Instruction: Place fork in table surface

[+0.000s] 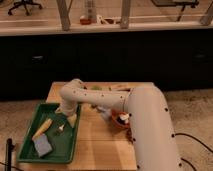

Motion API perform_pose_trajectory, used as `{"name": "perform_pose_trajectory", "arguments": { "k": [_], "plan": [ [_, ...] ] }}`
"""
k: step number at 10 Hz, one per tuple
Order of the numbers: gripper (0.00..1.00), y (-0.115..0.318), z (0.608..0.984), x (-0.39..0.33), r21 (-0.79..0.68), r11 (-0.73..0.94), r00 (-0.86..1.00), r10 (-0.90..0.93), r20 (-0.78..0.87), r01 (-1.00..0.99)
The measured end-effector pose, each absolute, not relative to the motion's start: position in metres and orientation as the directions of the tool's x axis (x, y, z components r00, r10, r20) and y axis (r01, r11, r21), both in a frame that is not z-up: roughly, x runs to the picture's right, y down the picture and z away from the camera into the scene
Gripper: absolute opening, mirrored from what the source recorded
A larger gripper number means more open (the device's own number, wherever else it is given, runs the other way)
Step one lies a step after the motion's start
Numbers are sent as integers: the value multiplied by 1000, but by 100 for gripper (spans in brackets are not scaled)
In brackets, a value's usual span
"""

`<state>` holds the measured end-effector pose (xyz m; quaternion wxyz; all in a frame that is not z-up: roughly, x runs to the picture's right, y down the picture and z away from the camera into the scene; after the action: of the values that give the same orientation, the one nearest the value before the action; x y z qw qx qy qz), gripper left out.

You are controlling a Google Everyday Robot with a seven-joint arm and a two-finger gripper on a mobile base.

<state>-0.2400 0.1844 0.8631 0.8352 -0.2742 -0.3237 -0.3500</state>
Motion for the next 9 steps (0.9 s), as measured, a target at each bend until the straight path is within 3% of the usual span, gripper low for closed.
{"name": "perform_pose_trajectory", "arguments": {
  "k": [6, 7, 9],
  "plan": [
    [11, 185, 866, -235, -253, 620, 566, -378, 733, 743],
    [3, 183, 866, -233, -254, 622, 568, -377, 732, 740],
    [0, 184, 865, -234, -252, 618, 564, -380, 733, 744]
  ]
}}
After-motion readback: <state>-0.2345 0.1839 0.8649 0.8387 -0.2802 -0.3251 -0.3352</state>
